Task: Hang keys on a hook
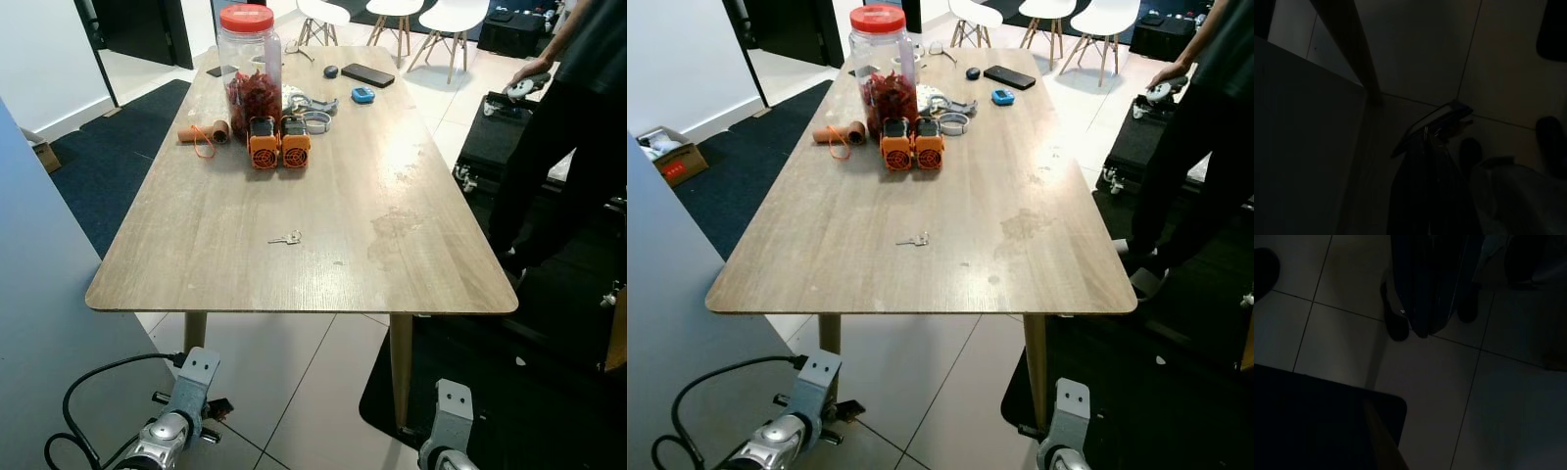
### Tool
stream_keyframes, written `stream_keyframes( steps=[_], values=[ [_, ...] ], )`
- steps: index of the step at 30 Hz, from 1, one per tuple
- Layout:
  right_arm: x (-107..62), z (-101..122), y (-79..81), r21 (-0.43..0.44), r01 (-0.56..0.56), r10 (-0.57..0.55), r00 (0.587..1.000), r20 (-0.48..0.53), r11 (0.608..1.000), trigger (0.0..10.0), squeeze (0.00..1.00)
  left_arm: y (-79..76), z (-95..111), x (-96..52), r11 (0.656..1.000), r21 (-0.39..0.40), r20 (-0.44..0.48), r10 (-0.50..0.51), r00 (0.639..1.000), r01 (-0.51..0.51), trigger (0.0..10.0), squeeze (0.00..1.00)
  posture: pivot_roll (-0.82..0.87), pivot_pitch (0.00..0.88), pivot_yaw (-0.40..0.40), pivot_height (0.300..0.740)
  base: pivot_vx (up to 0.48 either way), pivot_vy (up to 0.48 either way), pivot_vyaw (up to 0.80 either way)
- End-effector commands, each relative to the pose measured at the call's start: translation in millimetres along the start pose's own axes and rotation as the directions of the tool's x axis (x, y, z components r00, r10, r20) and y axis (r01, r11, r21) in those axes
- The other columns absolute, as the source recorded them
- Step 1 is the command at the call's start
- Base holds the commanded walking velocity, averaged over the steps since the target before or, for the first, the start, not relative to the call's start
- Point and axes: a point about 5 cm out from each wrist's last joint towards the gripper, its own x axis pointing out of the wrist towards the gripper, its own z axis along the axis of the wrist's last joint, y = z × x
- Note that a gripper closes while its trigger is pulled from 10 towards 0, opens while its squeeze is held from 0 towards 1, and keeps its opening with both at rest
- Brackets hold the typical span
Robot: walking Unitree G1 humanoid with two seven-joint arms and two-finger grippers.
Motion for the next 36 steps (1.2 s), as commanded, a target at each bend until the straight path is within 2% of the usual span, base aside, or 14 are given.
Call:
stream_keyframes(
  steps=[1, 14, 25, 36],
  values=[
    [0.1, 2, -4.5, 0.007, 0.014, -0.014, 1.000, 0.000, 1.000, 10.0, 0.00, -1.5, -1, 0.0, 1.000, 0.019, -0.001, 0.004, 1.000, -0.004, 10.0, 0.00, 0.08, 0.045, -0.003, 0.740, 0.000, 0.000, 0.00],
    [-3.5, -1, -20.8, 0.035, 0.049, -0.050, 0.999, 0.011, 0.998, 10.0, 0.00, -2.7, 6, 2.0, 0.998, 0.060, 0.003, -0.015, 1.000, 0.015, 10.0, 0.00, 0.03, 0.057, 0.035, 0.740, 0.000, 0.000, 0.00],
    [-5.0, -3, -24.3, 0.044, 0.057, -0.057, 0.998, 0.012, 0.997, 10.0, 0.00, -7.7, 7, 2.9, 0.997, 0.068, 0.001, -0.032, 0.999, 0.032, 10.0, 0.00, 0.02, 0.057, 0.042, 0.740, 0.000, 0.000, 0.00],
    [-4.9, -2, -24.4, 0.046, 0.055, -0.056, 0.998, 0.016, 0.997, 10.0, 0.00, -5.3, 9, 3.1, 0.997, 0.071, 0.003, -0.031, 1.000, 0.031, 10.0, 0.00, 0.02, 0.048, 0.042, 0.740, 0.000, 0.000, 0.00]
  ],
)
